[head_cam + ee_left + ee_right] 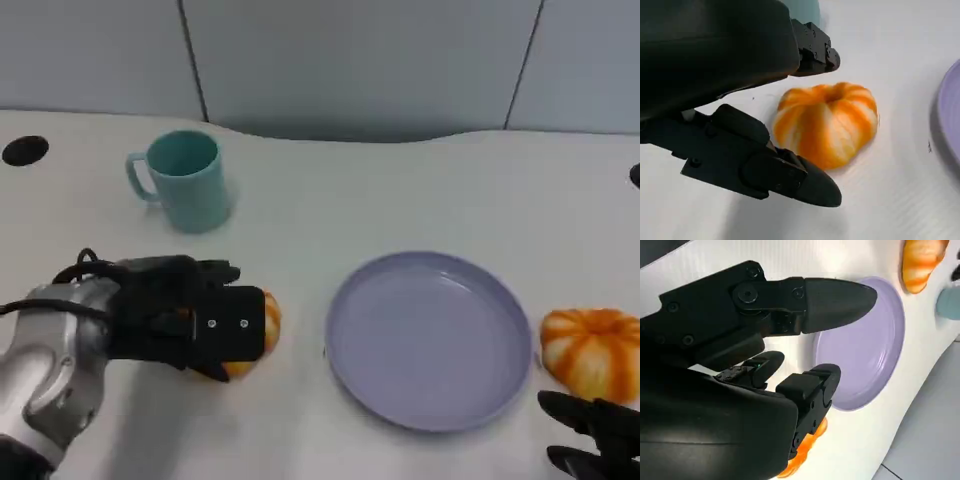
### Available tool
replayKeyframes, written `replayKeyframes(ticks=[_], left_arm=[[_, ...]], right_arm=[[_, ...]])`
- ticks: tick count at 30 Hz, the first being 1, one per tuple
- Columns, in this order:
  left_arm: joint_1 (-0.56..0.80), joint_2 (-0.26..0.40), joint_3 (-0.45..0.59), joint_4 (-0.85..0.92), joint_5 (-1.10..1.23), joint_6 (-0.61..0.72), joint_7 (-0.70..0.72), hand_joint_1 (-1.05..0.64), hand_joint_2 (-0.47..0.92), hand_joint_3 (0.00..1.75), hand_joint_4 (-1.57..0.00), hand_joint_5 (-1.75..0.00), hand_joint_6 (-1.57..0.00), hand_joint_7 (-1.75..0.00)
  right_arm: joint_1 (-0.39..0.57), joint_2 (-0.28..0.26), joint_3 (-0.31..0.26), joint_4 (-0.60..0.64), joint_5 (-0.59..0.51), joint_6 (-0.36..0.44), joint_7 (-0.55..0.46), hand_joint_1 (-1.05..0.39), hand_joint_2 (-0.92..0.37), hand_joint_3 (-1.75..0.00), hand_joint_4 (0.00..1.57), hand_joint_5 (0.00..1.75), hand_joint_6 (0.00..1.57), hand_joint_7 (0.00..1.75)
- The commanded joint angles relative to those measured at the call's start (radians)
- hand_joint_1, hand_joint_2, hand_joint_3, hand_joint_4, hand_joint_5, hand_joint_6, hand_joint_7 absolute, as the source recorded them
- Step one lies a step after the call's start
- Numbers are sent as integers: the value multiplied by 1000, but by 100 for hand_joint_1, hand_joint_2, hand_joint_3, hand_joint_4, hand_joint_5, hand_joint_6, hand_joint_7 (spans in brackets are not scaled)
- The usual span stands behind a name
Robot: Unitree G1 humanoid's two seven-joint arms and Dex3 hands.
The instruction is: Grasp the bread from the table and place it into the plate.
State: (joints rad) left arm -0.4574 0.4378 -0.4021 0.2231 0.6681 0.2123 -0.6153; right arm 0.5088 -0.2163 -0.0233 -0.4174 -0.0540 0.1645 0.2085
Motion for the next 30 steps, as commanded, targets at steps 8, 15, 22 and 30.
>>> replayKeyframes(ticks=[8, 15, 22, 30], left_arm=[[-156, -78, -94, 379, 19, -65, 123, -82, 88, 0, -1, -1, -10, -1], [-258, -143, -122, 666, 10, -154, 225, -82, 85, 0, -3, -2, -15, -3], [-320, -179, -139, 840, 9, -223, 278, -87, 85, 0, 0, 0, -16, -2], [-332, -187, -118, 917, -34, -291, 318, -88, 83, 0, -5, -2, -20, -3]], right_arm=[[18, -7, -17, -24, 14, -16, 1, -46, -92, -47, 66, 2, 53, 0], [28, -9, -23, -31, 12, -32, 1, -46, -92, -48, 66, 2, 52, 0], [37, -6, -34, -33, 22, -52, 4, -47, -92, -49, 66, 3, 51, 0], [51, 2, -37, -50, 10, -66, -9, -47, -92, -51, 67, 3, 52, 0]])
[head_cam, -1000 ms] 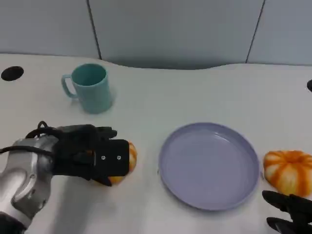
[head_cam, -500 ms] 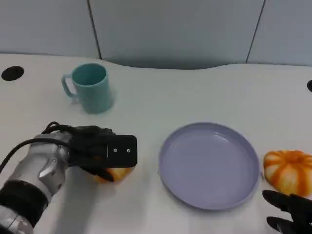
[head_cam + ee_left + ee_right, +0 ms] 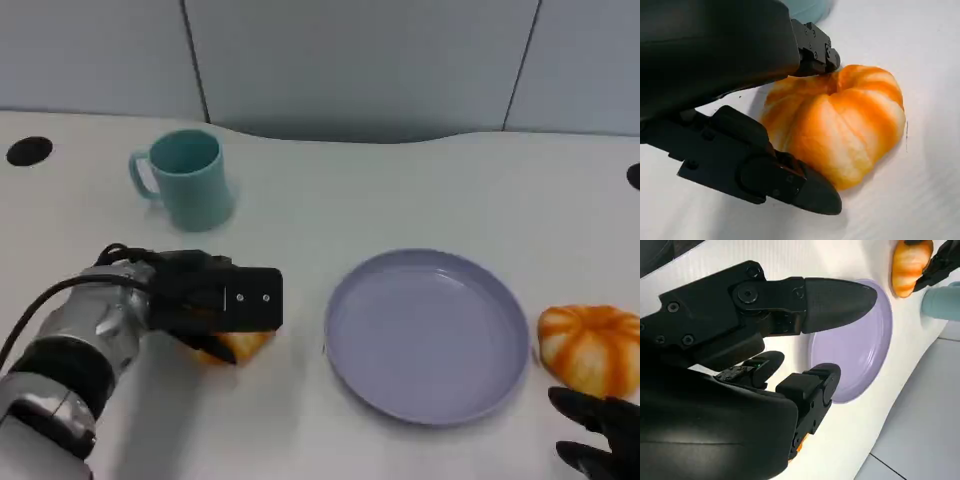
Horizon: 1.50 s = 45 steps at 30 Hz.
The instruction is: Grasp the bread from the table and place it into the plate.
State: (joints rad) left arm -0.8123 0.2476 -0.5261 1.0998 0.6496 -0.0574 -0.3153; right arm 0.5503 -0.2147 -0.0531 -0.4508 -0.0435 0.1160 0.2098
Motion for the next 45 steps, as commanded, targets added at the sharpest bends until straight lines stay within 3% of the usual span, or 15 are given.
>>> replayKeyframes(ticks=[1, 12, 20, 24, 26, 30, 31, 35, 36, 38, 45], left_arm=[[26, 4, 6, 44, -18, -29, 29, -88, 83, 0, -7, -4, -22, -3], [17, -3, 10, 67, -33, -38, 51, -83, 84, 0, -14, -6, -27, -3], [9, -26, 14, 93, -30, -19, 79, -66, 82, 0, -25, -14, -43, -7], [14, -41, 14, 106, -25, -1, 134, -65, 82, 0, -3, -84, -57, -7], [17, -48, 9, 110, -20, 4, 162, -66, 83, 0, -1, -102, -61, -12], [22, -58, 7, 119, -21, 14, 210, -60, 87, 0, -2, -145, -24, -119], [23, -60, 9, 121, -24, 15, 214, -57, 88, 0, -4, -152, -21, -131], [23, -64, 20, 129, -38, 19, 218, -51, 88, 0, -9, -163, -18, -146], [22, -66, 26, 132, -44, 21, 218, -44, 88, 0, -21, -154, -21, -144], [19, -69, 35, 138, -50, 25, 215, -39, 89, 0, -31, -151, -24, -144], [8, -75, 21, 149, -32, 37, 226, -31, 88, 0, -42, -174, -36, -150]], right_arm=[[10, 1, -7, -16, -3, -21, -11, -47, -92, -51, 67, 3, 52, 0], [12, 7, -10, -6, -11, -47, -17, -46, -92, -53, 65, 2, 51, 0], [16, 7, -13, -21, 0, -23, -16, -48, -92, -52, 64, 1, 50, 0], [15, 8, -15, -13, 0, -38, -17, -47, -92, -52, 64, 1, 51, 0], [17, 6, -14, -15, -5, -38, -18, -47, -92, -52, 63, 1, 50, 0], [20, 7, -14, -20, -6, -35, -19, -47, -92, -52, 62, 1, 49, 0], [20, 8, -14, -22, -4, -32, -18, -47, -92, -52, 62, 1, 49, 0], [23, 8, -16, -29, 2, -22, -15, -47, -92, -52, 63, 1, 50, 0], [25, 7, -18, -29, 4, -26, -14, -47, -92, -52, 63, 1, 49, 0], [26, 7, -20, -28, 6, -31, -14, -47, -92, -52, 63, 1, 49, 0], [32, 5, -21, -26, -1, -50, -16, -46, -92, -53, 63, 1, 49, 0]])
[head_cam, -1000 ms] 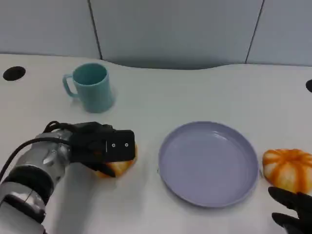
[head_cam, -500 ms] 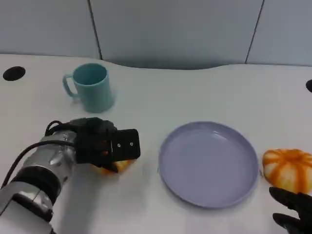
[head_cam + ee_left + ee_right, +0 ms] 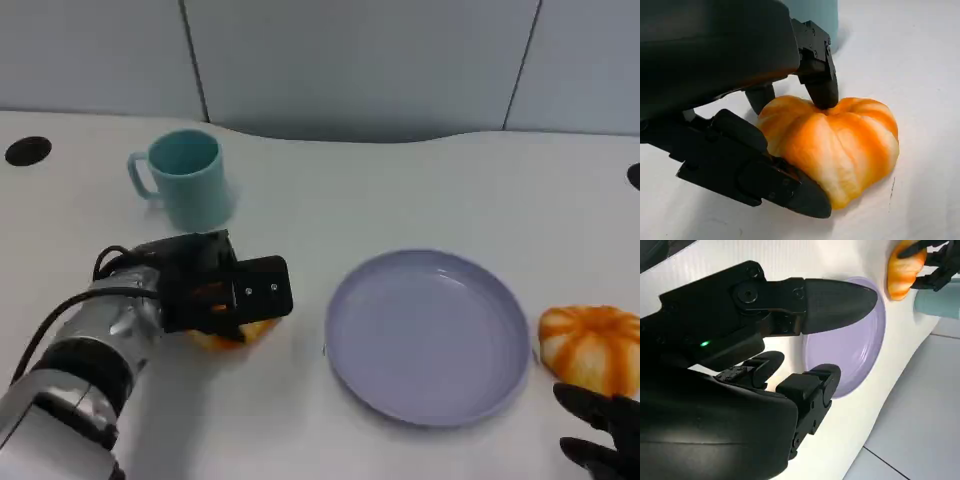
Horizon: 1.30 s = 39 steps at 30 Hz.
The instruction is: Grasp the bread from the table and place it into the plate.
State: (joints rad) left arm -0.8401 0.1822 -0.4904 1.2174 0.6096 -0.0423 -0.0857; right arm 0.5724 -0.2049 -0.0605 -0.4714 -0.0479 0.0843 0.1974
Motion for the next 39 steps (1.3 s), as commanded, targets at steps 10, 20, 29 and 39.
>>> replayKeyframes(ticks=[10, 20, 29, 39], left_arm=[[42, -2, 9, 37, -12, -9, 63, -22, 85, 1, -74, -175, -54, -174], [63, -5, 55, 29, -50, -40, 154, -20, 90, 4, -79, -175, -62, -175], [78, 10, 95, -27, -85, -97, 184, -17, 89, 3, -82, -175, -64, -175], [147, 43, 240, -298, -263, -115, 22, -15, 87, 3, -87, -175, -66, -175]], right_arm=[[14, -6, -14, -12, -2, -15, -5, -47, -92, -53, 62, 0, 49, 0], [12, -3, -13, -13, -2, -7, -10, -46, -92, -54, 61, 0, 48, 0], [5, 0, -4, 1, -14, -24, -19, -46, -92, -53, 62, 0, 49, 0], [-10, 11, 1, 24, -5, -29, -22, -46, -92, -52, 64, 2, 52, 1]])
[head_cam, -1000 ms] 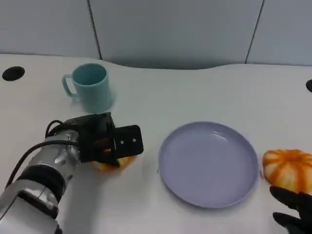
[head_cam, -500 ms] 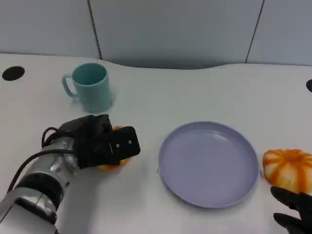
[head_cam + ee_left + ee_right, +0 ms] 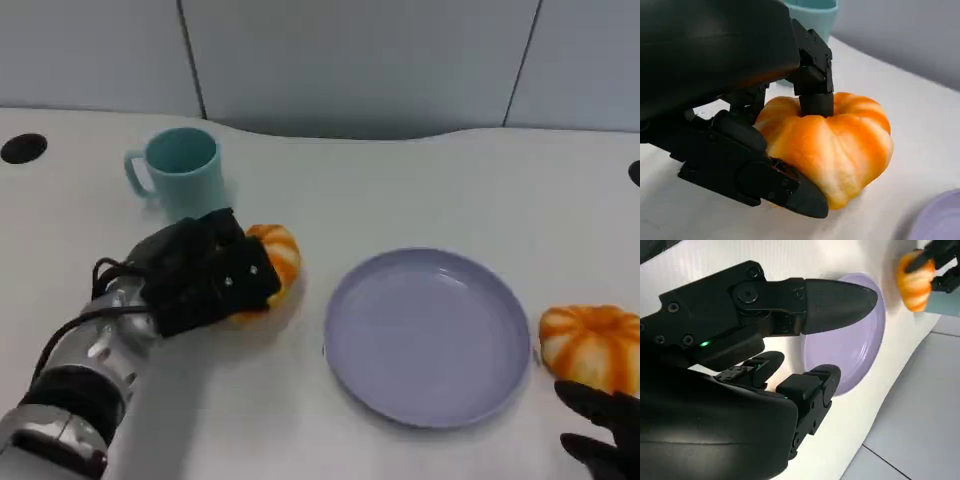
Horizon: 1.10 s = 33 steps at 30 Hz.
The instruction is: Grasp the bread from the table and place it into the plate.
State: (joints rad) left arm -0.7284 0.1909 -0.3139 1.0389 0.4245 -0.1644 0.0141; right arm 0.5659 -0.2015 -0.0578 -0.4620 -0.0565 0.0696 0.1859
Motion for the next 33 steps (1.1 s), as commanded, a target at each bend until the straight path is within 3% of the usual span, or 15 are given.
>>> replayKeyframes(ticks=[1, 9, 14, 26, 33], left_arm=[[46, 38, 81, -161, -103, 5, -103, -15, 86, 2, -87, -175, -66, -175], [60, 41, 115, -348, -182, 18, -241, -20, 87, 3, -89, -175, -71, -175], [17, 0, 76, -372, -166, 32, -289, -22, 86, 3, -92, -175, -75, -175], [-118, -148, -97, -227, -10, 55, -278, -14, 85, 2, -91, -175, -70, -175], [-153, -208, -205, -89, 102, -48, -200, -9, 85, 3, -90, -175, -70, -175]], right_arm=[[-6, 9, -1, 20, 3, -17, -11, -46, -92, -52, 65, 2, 52, 1], [-22, 15, 12, 33, 0, -7, -14, -47, -92, -50, 67, 3, 54, 2], [-28, 20, 18, 42, -3, -6, -20, -46, -92, -49, 68, 4, 54, 2], [-26, 22, 34, 47, -8, -18, -26, -44, -92, -48, 69, 5, 55, 1], [-16, 35, 52, 30, -19, -13, -33, -44, -92, -46, 69, 5, 56, 1]])
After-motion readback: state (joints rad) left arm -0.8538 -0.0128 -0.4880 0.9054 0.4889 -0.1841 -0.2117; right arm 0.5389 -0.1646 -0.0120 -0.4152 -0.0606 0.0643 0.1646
